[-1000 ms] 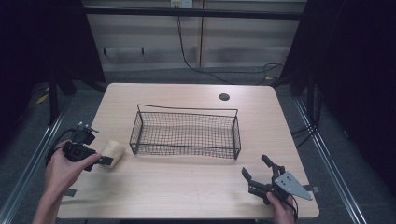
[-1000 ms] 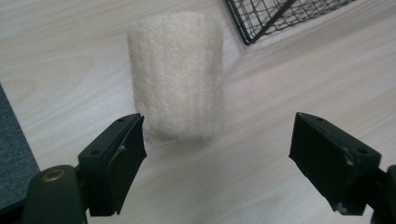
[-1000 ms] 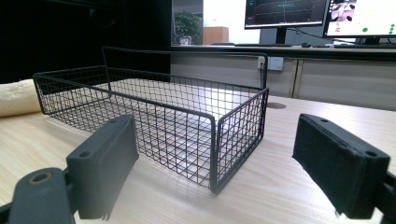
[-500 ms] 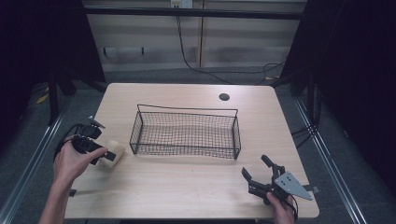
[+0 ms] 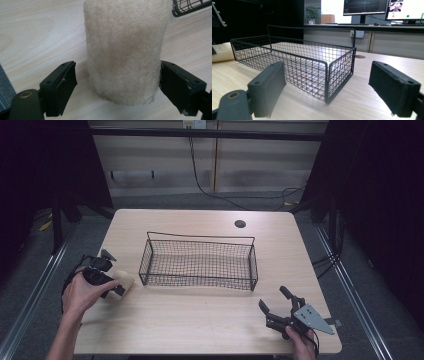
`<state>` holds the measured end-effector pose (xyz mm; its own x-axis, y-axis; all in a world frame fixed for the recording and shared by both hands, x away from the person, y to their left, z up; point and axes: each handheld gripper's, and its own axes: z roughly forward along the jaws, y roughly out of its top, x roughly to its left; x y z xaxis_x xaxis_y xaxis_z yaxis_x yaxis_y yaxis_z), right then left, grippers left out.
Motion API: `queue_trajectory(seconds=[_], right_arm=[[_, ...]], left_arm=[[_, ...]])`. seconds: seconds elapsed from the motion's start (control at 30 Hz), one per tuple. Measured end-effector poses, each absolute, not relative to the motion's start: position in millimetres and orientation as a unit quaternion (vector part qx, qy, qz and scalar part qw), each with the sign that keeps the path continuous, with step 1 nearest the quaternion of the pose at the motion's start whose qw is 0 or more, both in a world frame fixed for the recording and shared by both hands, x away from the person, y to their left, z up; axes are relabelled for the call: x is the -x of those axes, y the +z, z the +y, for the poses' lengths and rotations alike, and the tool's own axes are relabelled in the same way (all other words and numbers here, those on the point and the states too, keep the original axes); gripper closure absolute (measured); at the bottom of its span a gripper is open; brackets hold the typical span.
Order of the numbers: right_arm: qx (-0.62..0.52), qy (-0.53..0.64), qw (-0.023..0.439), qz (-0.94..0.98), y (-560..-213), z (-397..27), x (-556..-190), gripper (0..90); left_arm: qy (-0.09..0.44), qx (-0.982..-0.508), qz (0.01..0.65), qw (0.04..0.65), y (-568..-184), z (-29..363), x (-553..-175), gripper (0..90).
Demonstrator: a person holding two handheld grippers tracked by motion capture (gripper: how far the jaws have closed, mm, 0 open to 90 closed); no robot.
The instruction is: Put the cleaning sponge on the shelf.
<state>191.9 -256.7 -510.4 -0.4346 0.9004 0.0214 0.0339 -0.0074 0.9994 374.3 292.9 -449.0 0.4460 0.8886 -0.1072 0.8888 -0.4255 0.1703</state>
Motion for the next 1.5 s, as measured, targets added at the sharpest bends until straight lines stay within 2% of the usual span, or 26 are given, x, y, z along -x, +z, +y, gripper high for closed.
queue_trajectory(seconds=[0.23,0.37,0.43,1.5], right_arm=[[-0.386,0.596,0.364,0.603,-510.4,-256.5,-191.7,13.1],[-0.386,0.594,0.364,0.604,-510.4,-256.8,-191.8,13.1],[-0.386,0.595,0.364,0.604,-510.4,-256.7,-191.9,13.1],[-0.386,0.593,0.362,0.607,-510.1,-255.9,-192.2,13.1]], left_arm=[[-0.002,-0.849,0.521,0.081,-456.5,286.8,-377.2,17.8],[-0.001,-0.851,0.518,0.085,-456.9,286.1,-376.5,24.4],[-0.002,-0.854,0.514,0.085,-458.0,285.2,-376.3,30.4],[-0.013,-0.842,0.525,0.125,-438.2,295.4,-361.6,31.8]])
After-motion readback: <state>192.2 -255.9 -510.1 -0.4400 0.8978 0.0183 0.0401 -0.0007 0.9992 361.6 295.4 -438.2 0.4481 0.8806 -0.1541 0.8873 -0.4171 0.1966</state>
